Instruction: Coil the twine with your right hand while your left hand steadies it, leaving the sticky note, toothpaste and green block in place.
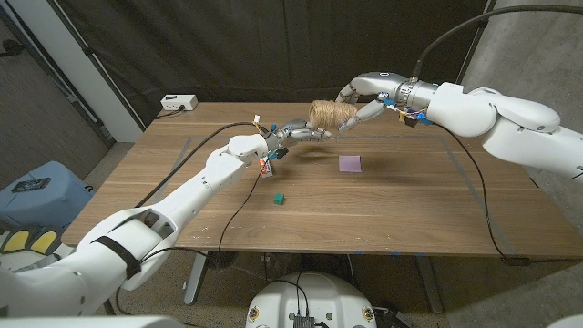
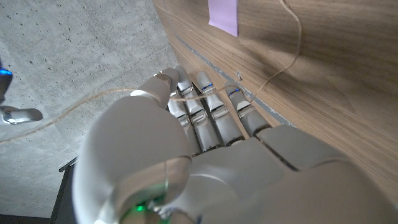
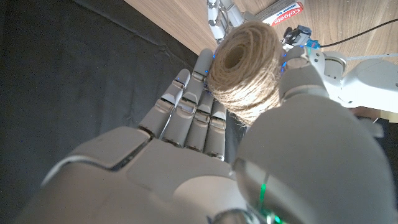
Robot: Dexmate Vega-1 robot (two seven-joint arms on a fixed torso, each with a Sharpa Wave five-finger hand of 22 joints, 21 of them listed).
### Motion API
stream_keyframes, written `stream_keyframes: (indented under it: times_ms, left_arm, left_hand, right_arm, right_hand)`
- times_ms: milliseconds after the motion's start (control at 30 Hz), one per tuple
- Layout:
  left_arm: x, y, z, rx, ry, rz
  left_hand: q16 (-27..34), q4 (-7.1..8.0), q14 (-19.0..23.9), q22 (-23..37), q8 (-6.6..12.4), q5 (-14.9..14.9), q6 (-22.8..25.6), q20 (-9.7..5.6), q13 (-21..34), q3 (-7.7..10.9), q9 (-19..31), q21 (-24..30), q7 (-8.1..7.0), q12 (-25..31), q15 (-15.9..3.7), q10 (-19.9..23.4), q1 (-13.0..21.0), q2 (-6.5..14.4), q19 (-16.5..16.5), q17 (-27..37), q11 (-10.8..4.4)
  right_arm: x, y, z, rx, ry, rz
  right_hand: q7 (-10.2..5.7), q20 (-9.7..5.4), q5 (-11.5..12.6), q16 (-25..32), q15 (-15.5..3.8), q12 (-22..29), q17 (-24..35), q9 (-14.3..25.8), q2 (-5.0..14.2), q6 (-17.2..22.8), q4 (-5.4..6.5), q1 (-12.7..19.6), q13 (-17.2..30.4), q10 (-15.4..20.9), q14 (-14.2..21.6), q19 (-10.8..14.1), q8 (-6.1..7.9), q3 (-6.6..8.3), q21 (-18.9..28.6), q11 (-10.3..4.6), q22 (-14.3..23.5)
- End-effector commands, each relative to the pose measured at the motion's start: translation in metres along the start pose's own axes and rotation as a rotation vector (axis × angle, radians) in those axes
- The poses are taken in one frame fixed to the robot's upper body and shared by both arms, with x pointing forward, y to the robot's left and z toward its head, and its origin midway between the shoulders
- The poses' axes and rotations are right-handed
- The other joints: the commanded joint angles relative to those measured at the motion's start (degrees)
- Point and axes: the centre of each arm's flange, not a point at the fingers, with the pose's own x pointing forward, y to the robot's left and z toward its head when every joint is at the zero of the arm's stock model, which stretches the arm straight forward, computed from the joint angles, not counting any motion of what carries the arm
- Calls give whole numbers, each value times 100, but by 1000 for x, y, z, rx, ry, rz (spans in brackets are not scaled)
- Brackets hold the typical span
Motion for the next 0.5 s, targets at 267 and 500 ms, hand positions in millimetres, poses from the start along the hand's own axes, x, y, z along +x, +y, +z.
stream_keyframes:
  times_ms: [267, 500]
  left_arm:
    - [-5, -10, -9, -2, 39, -49]
    - [-6, -17, -11, -4, 43, -64]
  left_hand:
    - [-18, 16, -35, 33, -15, 23, -64, -16, 23, -4, 15, 9, 25, -19, 26, -17, 84, 21, -35, 19, 15]
    - [-28, 15, -45, 34, -20, 27, -76, -17, 25, -1, 15, 10, 19, -30, 34, -23, 85, 19, -35, 15, 7]
  right_arm:
    - [5, -13, -14, -27, 39, -20]
    - [9, -16, -16, -35, 41, -20]
  right_hand:
    - [-1122, -482, 32, -26, -646, 4, 15, 29, 964, 1183, 5, 902, 39, 875, 9, 39, 24, -5, -9, -827, 18]
    - [-1111, -483, 32, -33, -649, 1, 17, 29, 957, 1187, -1, 904, 43, 875, 7, 38, 24, -7, -10, -829, 18]
